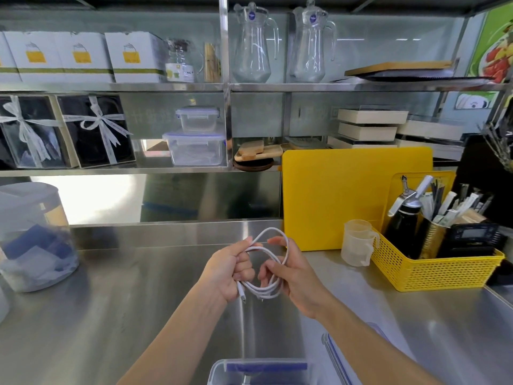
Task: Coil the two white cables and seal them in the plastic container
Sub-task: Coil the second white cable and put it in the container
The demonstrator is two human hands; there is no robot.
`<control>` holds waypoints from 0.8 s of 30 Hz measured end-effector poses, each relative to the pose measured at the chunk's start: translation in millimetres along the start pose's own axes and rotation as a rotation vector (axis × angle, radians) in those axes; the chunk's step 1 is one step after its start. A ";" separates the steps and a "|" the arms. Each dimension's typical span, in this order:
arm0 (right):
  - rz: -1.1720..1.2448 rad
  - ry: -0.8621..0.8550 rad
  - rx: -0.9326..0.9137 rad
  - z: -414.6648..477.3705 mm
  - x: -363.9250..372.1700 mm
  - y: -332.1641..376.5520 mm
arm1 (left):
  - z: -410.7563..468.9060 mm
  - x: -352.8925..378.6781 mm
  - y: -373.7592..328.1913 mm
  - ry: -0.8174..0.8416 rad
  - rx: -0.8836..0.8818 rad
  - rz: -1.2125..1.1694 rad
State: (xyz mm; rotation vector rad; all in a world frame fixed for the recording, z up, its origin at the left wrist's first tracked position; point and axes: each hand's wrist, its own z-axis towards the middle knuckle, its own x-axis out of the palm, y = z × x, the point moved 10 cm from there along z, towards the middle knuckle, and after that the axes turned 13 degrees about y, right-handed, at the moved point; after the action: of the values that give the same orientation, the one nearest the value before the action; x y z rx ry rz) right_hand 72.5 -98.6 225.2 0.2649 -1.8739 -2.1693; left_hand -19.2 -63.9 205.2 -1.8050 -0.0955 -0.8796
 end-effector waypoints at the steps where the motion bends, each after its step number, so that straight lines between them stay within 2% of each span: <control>1: 0.000 -0.005 0.006 -1.0 -0.8 -2.2 | 0.9 -1.0 1.4 -0.006 -0.007 -0.001; 5: 0.065 -0.068 0.028 -3.9 -7.3 -10.8 | 4.5 3.2 2.1 -0.015 -0.015 -0.021; 10: -0.111 -0.051 0.066 -7.9 -6.3 -8.7 | 4.9 5.7 1.3 -0.017 -0.040 -0.023; 15: -0.169 -0.022 0.101 -15.4 -14.5 -17.2 | 3.7 -13.1 -23.5 -0.072 0.008 -0.083; 21: -0.298 -0.033 0.154 -17.6 -22.9 -15.0 | -3.1 -15.0 -35.0 -0.111 0.071 0.042; 24: -0.206 -0.010 0.128 -9.3 -8.4 -6.5 | -3.3 -8.6 -30.3 -0.117 0.087 0.109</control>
State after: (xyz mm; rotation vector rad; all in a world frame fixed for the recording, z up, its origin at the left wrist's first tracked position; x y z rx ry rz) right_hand 82.7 -103.9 217.1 0.4934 -2.0767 -2.1837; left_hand -41.0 -51.0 224.2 -1.7621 -0.1081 -0.6830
